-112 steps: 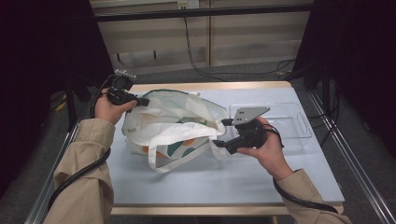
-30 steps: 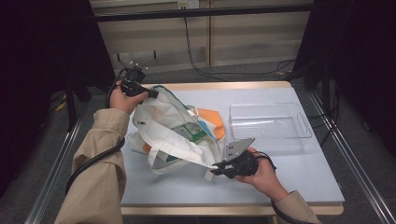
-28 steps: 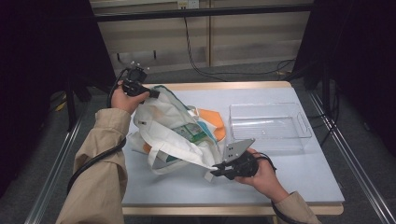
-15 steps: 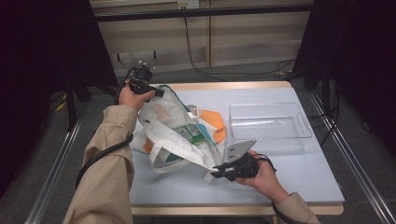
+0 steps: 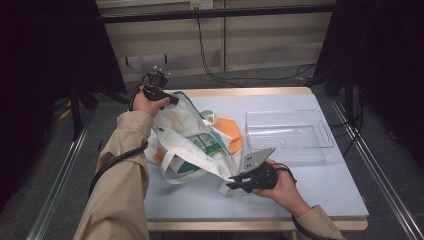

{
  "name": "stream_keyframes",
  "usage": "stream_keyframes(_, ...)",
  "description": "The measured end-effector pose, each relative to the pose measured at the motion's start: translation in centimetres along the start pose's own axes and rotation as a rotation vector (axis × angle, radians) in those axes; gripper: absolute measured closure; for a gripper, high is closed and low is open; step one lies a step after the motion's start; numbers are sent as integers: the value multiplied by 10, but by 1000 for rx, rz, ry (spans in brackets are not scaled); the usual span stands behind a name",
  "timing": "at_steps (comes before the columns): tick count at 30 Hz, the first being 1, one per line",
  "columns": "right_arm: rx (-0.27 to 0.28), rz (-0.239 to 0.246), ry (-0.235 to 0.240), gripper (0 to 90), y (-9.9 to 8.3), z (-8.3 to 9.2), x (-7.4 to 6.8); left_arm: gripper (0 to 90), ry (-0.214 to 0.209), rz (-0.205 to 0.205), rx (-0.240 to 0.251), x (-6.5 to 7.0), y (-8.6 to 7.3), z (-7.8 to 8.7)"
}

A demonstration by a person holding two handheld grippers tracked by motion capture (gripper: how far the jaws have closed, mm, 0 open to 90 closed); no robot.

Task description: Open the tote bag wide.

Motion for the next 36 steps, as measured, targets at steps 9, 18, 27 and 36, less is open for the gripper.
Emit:
stream_keyframes(9, -2, -21, -22, 672, 7, 7, 1, 666, -13, -16, 10, -1, -15, 10)
stream_keyframes(18, -11, -53, -57, 476, 22, 24, 3, 516, -14, -18, 56, 0, -28, 26)
stream_keyframes(27, -2, -73, -66, 362, 36, 38, 9, 435, -17, -46, 71, 0, -48, 45)
stream_keyframes(36, 24, -100, -97, 361, 49, 48, 21, 437, -28, -48, 88, 4, -61, 59)
Point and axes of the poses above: each handheld gripper's, and its own axes: z roughly backward along the jaws, y roughly out of its top, x roughly to its right, the point moved 3 cm from there along -z, roughly forward along the jaws, and after that the axes turned 12 degrees about -x, right-handed, at the moved point
